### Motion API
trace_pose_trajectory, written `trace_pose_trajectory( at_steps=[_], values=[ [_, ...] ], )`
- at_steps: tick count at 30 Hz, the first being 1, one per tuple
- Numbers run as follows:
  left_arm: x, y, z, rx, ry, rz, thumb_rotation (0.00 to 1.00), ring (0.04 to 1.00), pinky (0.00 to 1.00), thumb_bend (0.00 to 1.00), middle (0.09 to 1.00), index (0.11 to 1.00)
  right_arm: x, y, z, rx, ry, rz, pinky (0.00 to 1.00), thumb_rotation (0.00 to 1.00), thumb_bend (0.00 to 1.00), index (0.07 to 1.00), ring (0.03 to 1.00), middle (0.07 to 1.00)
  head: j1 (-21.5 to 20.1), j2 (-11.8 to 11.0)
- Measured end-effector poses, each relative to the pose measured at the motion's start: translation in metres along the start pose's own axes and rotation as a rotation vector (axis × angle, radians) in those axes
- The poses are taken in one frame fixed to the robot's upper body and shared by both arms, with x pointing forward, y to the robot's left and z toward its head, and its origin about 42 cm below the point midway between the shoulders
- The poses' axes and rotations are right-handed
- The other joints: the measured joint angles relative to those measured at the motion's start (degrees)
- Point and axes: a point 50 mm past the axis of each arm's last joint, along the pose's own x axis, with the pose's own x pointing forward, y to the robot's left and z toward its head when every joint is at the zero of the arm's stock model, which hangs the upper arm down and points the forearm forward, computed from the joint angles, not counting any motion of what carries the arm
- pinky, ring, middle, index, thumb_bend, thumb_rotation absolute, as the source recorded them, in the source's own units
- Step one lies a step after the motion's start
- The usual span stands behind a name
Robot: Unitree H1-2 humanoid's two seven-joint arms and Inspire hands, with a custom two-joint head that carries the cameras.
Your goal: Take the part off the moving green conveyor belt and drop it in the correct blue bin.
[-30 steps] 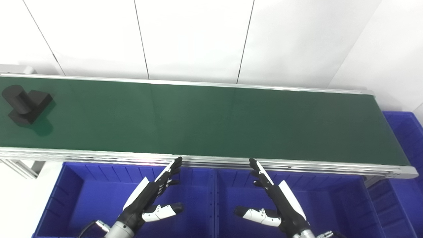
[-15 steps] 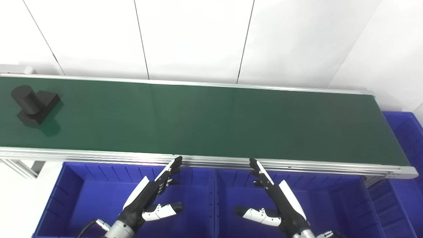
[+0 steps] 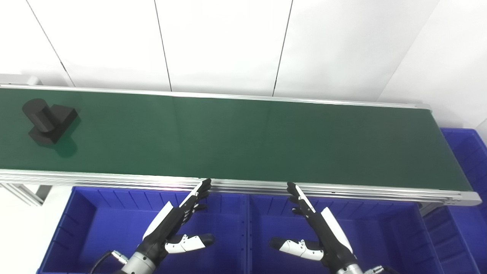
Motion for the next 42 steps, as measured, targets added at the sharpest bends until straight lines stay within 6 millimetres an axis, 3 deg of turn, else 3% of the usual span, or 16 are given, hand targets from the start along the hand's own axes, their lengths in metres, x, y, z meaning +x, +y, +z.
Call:
trace_pose_trajectory(
  at_steps=[24, 27, 28, 31, 32, 42],
  values=[
    [0.001, -0.001, 0.000, -0.008, -0.002, -0.002, 0.63, 0.977, 0.91, 0.85, 1.000, 1.000, 0.001, -0.001, 0.000, 0.014, -0.005, 0.002, 0.86, 0.59, 0.89, 1.000, 0.946, 0.975, 0.2, -0.1],
    [0.001, -0.001, -0.001, -0.009, 0.000, -0.003, 0.62, 0.977, 0.90, 0.85, 1.000, 0.996, 0.001, -0.001, -0.001, 0.012, -0.001, 0.004, 0.87, 0.59, 0.89, 1.000, 0.947, 0.977, 1.8, -0.4],
    [0.001, -0.002, -0.001, -0.011, 0.002, -0.005, 0.62, 0.978, 0.91, 0.85, 1.000, 0.994, 0.001, -0.002, -0.002, 0.012, 0.002, 0.004, 0.86, 0.59, 0.89, 1.000, 0.944, 0.976, 5.8, -1.1],
    [0.002, -0.006, -0.003, -0.018, 0.007, -0.013, 0.60, 0.975, 0.89, 0.86, 1.000, 0.985, -0.001, -0.006, -0.004, 0.012, 0.002, -0.002, 0.87, 0.58, 0.87, 1.000, 0.948, 0.980, 9.4, -2.2],
    [0.004, -0.009, -0.002, -0.018, 0.006, -0.016, 0.60, 0.974, 0.89, 0.87, 1.000, 0.983, -0.002, -0.008, -0.005, 0.010, -0.004, -0.003, 0.88, 0.57, 0.86, 1.000, 0.951, 0.979, 13.1, -3.5],
    [0.017, -0.031, -0.007, -0.042, 0.009, -0.012, 0.55, 0.990, 0.94, 0.87, 1.000, 0.971, -0.007, -0.018, -0.015, 0.042, -0.020, -0.003, 0.92, 0.50, 0.83, 1.000, 0.969, 0.980, 14.9, -6.0]
  ],
)
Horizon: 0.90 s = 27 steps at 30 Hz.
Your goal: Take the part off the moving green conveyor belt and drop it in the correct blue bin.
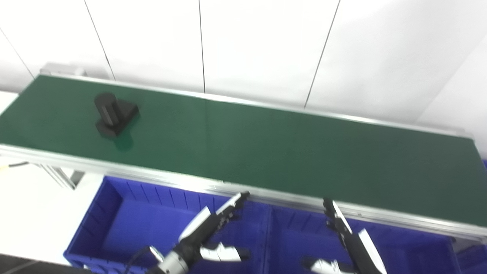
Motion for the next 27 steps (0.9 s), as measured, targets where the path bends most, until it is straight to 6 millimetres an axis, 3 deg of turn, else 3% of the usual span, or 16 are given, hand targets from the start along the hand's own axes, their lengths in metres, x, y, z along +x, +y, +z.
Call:
trace_pose_trajectory(
  at_steps=[16, 27],
  values=[
    [0.002, -0.004, -0.013, 0.024, 0.000, 0.011, 0.54, 0.963, 0.89, 0.86, 0.996, 0.967, 0.000, 0.000, -0.011, -0.008, -0.018, -0.010, 0.85, 0.46, 0.82, 1.000, 0.928, 0.963, -0.8, -5.7],
    [0.005, -0.003, -0.016, 0.050, -0.006, 0.010, 0.54, 0.953, 0.86, 0.87, 0.983, 0.961, 0.002, 0.001, -0.014, -0.005, -0.039, -0.026, 0.83, 0.44, 0.83, 1.000, 0.922, 0.956, -0.7, -7.3]
  ],
)
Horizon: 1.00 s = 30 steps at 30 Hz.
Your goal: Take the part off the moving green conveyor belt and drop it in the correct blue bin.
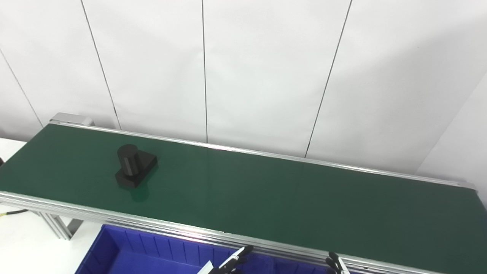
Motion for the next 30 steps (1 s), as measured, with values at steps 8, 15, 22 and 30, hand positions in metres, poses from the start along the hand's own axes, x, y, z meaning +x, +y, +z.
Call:
trace_pose_trajectory(
  at_steps=[8, 15, 22, 30],
  values=[
    [0.0009, -0.0013, -0.0051, -0.002, 0.008, -0.006, 0.54, 0.957, 0.86, 0.88, 0.988, 0.964, 0.0007, -0.0010, -0.0043, -0.002, -0.012, -0.027, 0.87, 0.44, 0.84, 1.000, 0.929, 0.945, 0.2, 0.0],
    [0.0048, -0.0003, -0.0032, 0.004, -0.007, -0.010, 0.53, 0.954, 0.86, 0.88, 0.991, 0.964, 0.0027, -0.0023, -0.0051, -0.009, -0.043, -0.059, 0.86, 0.42, 0.82, 1.000, 0.919, 0.932, 0.4, 0.1],
    [0.0051, -0.0009, -0.0038, 0.003, -0.008, -0.010, 0.53, 0.956, 0.86, 0.88, 0.994, 0.966, 0.0022, -0.0020, -0.0060, -0.010, -0.055, -0.062, 0.87, 0.42, 0.82, 1.000, 0.935, 0.935, 0.4, 0.5],
    [0.0054, -0.0019, -0.0034, 0.002, -0.009, -0.013, 0.52, 0.958, 0.86, 0.88, 0.999, 0.968, 0.0018, -0.0044, -0.0050, -0.011, -0.074, -0.072, 0.86, 0.44, 0.84, 1.000, 0.934, 0.930, 1.5, 0.8]
  ],
)
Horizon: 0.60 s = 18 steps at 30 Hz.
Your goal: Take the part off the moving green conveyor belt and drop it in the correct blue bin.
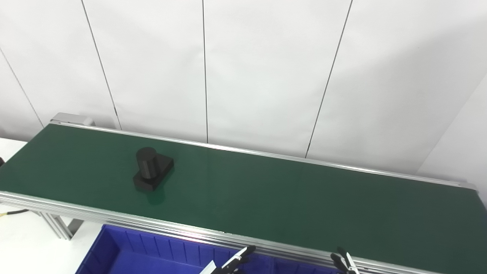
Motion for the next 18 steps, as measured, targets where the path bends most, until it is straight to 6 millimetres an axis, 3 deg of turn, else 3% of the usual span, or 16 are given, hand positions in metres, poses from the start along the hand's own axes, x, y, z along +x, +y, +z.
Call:
trace_pose_trajectory(
  at_steps=[7, 18],
  values=[
    [0.002, -0.003, 0.002, -0.007, -0.006, 0.000, 0.51, 0.953, 0.85, 0.88, 0.990, 0.966, 0.002, -0.005, 0.005, 0.017, -0.046, -0.038, 0.86, 0.45, 0.86, 1.000, 0.938, 0.954, 1.2, 0.1],
    [0.008, -0.010, 0.002, -0.021, -0.004, -0.008, 0.51, 0.951, 0.85, 0.87, 0.987, 0.964, 0.026, -0.024, 0.032, 0.014, -0.178, -0.076, 0.85, 0.48, 0.90, 1.000, 0.925, 0.947, 1.7, 0.4]
  ],
)
